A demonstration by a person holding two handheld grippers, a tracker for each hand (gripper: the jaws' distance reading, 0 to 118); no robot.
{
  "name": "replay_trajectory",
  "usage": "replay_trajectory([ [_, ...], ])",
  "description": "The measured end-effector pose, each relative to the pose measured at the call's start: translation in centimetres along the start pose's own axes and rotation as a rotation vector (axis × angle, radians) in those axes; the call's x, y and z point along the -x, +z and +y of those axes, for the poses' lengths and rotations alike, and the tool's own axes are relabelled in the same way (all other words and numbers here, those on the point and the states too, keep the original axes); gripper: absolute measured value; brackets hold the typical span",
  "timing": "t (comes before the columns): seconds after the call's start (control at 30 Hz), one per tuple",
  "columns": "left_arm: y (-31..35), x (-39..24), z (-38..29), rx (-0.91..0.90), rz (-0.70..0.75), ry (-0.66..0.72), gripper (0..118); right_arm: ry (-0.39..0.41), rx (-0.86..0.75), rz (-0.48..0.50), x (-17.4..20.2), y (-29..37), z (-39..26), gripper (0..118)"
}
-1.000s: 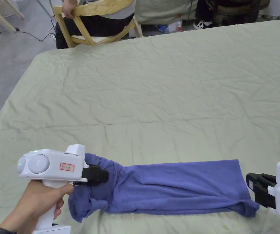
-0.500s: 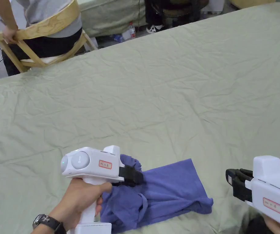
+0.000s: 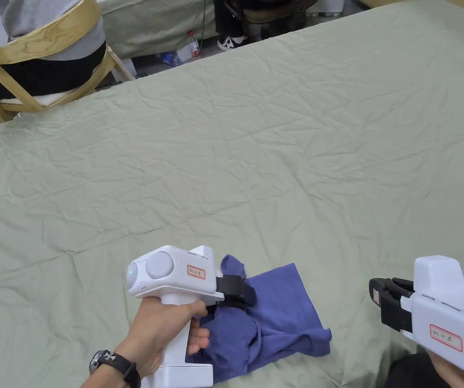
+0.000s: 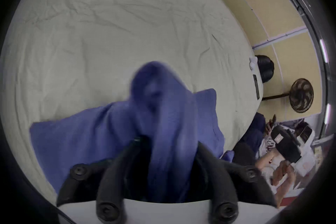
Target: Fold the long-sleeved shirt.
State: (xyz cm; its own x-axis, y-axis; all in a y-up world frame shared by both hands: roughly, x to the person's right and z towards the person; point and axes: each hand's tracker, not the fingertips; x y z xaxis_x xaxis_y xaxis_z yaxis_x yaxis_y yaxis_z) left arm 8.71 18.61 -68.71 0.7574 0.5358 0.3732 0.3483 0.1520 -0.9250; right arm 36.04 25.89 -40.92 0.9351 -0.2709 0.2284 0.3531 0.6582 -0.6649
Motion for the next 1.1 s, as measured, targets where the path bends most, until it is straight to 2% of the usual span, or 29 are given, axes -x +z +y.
replay_trajectory([
  [0.03, -0.1, -0.9, -0.1, -0.008, 0.007, -0.017, 67, 0.006, 0.003, -0.003, 0.1, 0.0, 0.0, 0],
  [0.07, -0.3, -1.9, 0.0, -0.007, 0.019, -0.028, 70, 0.008, 0.007, -0.004, 0.1, -0.1, 0.0, 0],
  [0.17, -0.7, -4.6, 0.4, -0.014, 0.005, -0.102, 70, 0.005, 0.011, -0.005, 0.1, -0.2, 0.0, 0],
  [0.43, -1.5, -7.1, 0.1, -0.020, -0.093, -0.105, 70, 0.005, 0.006, -0.007, 0.3, 0.1, 0.1, 0],
  [0.6, 2.8, -6.7, -1.7, -0.178, -0.112, -0.148, 68, 0.013, 0.001, -0.009, 0.5, 0.4, 0.3, 0],
  [0.7, 6.3, -6.0, -3.3, -0.294, -0.084, -0.195, 55, 0.018, 0.001, -0.007, 0.9, 0.4, 0.2, 0],
  [0.83, 9.4, -4.7, -6.2, -0.436, 0.065, -0.255, 10, 0.027, 0.001, -0.003, 1.7, 0.5, 0.0, 0],
  [0.87, 9.7, -4.3, -6.8, -0.444, 0.101, -0.263, 4, 0.033, 0.003, -0.001, 1.9, 0.5, 0.0, 0],
  [0.93, 9.8, -3.3, -8.4, -0.455, 0.121, -0.297, 0, 0.046, -0.002, -0.001, 2.4, 0.6, -0.2, 0],
  [1.1, 7.7, -0.9, -10.6, -0.408, 0.144, -0.253, 0, 0.060, 0.005, 0.008, 2.9, 0.8, -0.6, 0],
])
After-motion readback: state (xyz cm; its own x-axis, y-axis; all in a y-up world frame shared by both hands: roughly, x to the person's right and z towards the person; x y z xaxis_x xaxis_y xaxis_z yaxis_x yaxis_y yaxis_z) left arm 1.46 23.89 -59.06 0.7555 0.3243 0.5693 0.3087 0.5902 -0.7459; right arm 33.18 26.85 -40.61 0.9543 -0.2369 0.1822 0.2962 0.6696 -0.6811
